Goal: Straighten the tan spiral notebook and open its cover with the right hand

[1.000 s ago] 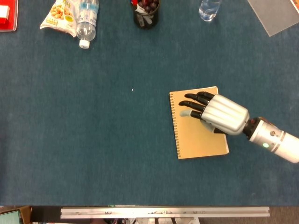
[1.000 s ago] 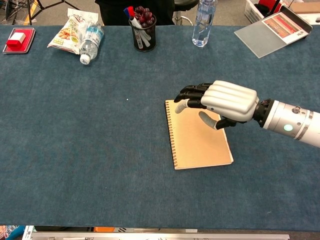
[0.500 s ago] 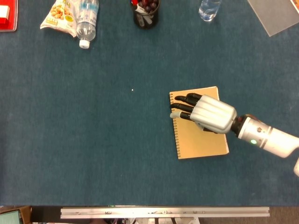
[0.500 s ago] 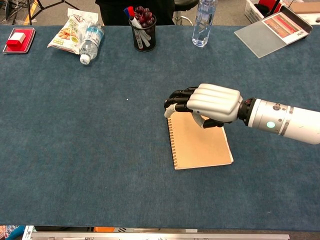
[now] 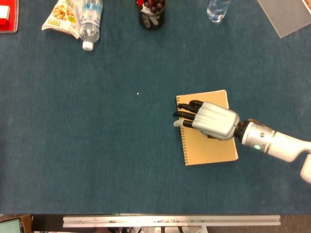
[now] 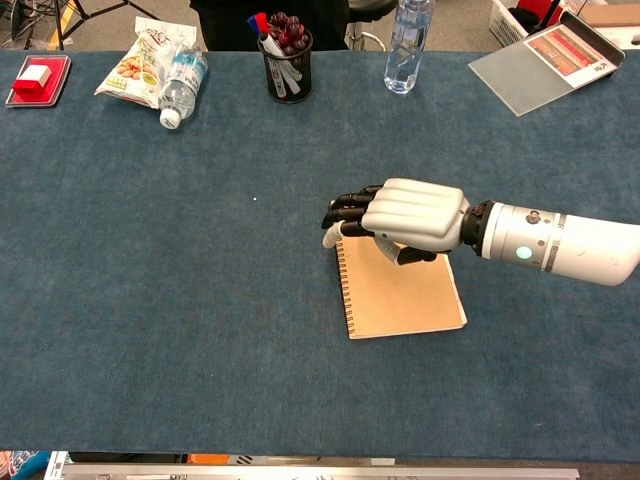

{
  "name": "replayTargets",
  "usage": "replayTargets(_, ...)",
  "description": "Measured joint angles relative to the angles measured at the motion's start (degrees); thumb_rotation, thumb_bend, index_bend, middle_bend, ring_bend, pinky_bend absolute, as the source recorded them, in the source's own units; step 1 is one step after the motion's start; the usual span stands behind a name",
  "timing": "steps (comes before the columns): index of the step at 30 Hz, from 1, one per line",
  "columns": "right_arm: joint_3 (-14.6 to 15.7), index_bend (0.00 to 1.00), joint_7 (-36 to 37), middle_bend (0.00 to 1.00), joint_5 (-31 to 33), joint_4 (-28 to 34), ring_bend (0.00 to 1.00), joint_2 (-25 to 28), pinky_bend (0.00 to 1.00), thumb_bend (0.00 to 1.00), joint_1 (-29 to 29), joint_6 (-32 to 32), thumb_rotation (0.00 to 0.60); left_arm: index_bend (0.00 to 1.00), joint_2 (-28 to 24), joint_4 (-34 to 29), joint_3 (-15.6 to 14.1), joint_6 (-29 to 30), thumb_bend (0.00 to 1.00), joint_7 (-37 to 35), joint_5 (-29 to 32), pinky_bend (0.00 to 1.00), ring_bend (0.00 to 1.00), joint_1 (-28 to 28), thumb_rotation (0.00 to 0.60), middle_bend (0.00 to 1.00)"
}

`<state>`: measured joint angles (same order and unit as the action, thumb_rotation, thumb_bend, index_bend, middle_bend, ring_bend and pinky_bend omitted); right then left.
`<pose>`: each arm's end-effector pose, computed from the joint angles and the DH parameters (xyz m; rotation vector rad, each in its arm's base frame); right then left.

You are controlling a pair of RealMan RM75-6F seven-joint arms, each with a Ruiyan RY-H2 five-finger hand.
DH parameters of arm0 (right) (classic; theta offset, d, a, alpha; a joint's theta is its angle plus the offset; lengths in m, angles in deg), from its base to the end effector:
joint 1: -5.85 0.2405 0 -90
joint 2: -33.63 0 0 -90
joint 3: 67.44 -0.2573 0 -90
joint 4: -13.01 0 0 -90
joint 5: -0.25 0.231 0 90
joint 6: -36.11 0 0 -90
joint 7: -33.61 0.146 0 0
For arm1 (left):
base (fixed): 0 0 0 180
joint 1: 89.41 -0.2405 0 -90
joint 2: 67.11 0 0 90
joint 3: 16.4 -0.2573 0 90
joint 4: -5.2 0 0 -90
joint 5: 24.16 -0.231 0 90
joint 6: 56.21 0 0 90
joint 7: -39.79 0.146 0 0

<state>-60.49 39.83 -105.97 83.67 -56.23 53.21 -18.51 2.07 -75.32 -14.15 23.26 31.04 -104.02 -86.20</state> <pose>-0.1684 -0.2952 -0.0790 2.5531 -0.5253 0.9327 -0.3812 0.1726 0.1276 -1.2815 -1.0633 -0.7968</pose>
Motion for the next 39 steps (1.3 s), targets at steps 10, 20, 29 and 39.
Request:
replayTargets(10,0.68,0.24,-1.96,0.17,1.26,-0.28,0.1,-0.81,0.2,1.0,0.7,1.87,0.6,0.25,0.1,0.35,-0.01,0.05,0.36,-0.44,0.0,0.28,0.11,-0.18,0.6,0.06)
replayTargets(20,0.99,0.24,-3.16,0.17,2.11,-0.64,0.1,-1.25,0.18,1.0,1.08,2.52,0.6,0.25,0.08,0.45,0.02,0.12,0.36,-0.72,-0.09,0.28,0.11,-0.26,0.6,0.06)
replayTargets(29,1.11,0.24,-3.87,0.17,2.79,-1.13,0.1,-1.99,0.18,1.0,1.42,3.1,0.6,0.25,0.03,0.54,0.0,0.13,0.36,-1.01,-0.08,0.28,0.11,-0.4,0.6,0.06)
replayTargets(39,1.49,0.24,-3.65,0.18,3.07,-1.78,0.1,-2.71,0.17,1.0,1.79,3.37,0.6,0.25,0.08,0.94,0.0,0.06,0.36,-1.65,0.0,0.28,0.11,-0.55,0.6,0.06)
